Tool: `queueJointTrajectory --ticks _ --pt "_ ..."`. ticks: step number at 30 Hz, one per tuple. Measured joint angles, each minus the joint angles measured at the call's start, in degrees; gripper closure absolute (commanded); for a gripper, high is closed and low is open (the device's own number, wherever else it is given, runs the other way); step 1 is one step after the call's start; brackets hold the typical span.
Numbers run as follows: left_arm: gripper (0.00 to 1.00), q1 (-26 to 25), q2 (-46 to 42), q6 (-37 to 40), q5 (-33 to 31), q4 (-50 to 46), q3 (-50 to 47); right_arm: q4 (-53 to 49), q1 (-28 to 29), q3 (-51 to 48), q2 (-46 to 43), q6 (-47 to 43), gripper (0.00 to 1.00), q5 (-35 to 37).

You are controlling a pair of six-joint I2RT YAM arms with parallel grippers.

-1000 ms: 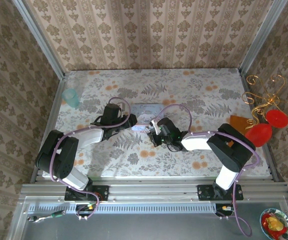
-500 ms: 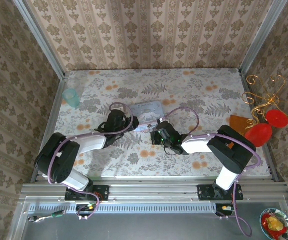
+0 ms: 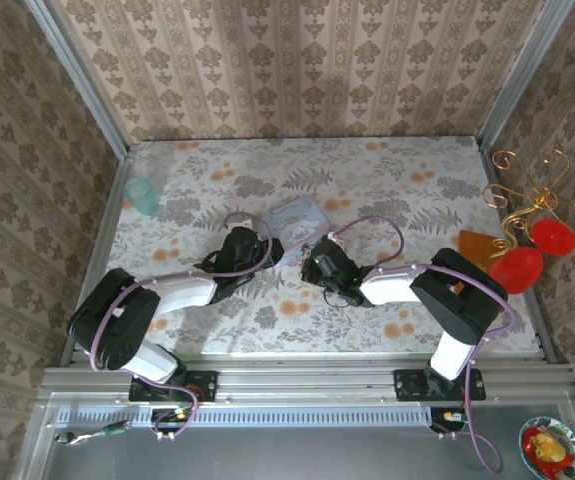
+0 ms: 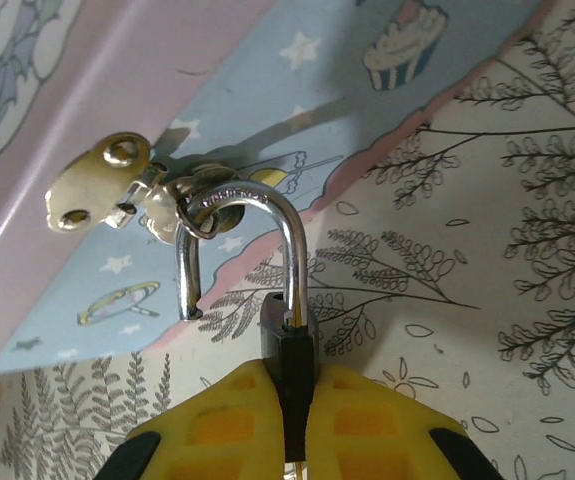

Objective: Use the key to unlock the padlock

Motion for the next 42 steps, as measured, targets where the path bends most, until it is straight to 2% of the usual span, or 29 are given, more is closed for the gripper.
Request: queueJointTrajectory --ticks 14,23,31,35,42 --pt "0.56 -2.34 0.42 -1.86 -0.94 0.02 0.33 -1.75 -2.73 4.90 1.44 7.15 1.00 1.40" --pt "0.55 -2.60 1.01 -2.34 -1.33 -1.05 1.60 -5.16 -5.86 7.30 1.81 7.54 1.00 0.83" --pt "0.55 -2.43 1.01 -2.29 -1.03 -1.53 1.84 -9.42 -9.14 8.63 1.81 5.33 1.00 -0.70" --pt "0.50 -1.53 0.44 -1.31 -0.26 -2.56 1.92 -11.50 -9.57 8.66 1.77 2.47 1.00 -1.68" --pt "0.41 4.24 -9.01 3.98 1.68 -12.79 -0.85 -20.24 -9.73 9.57 -1.92 -7.02 1.00 -5.20"
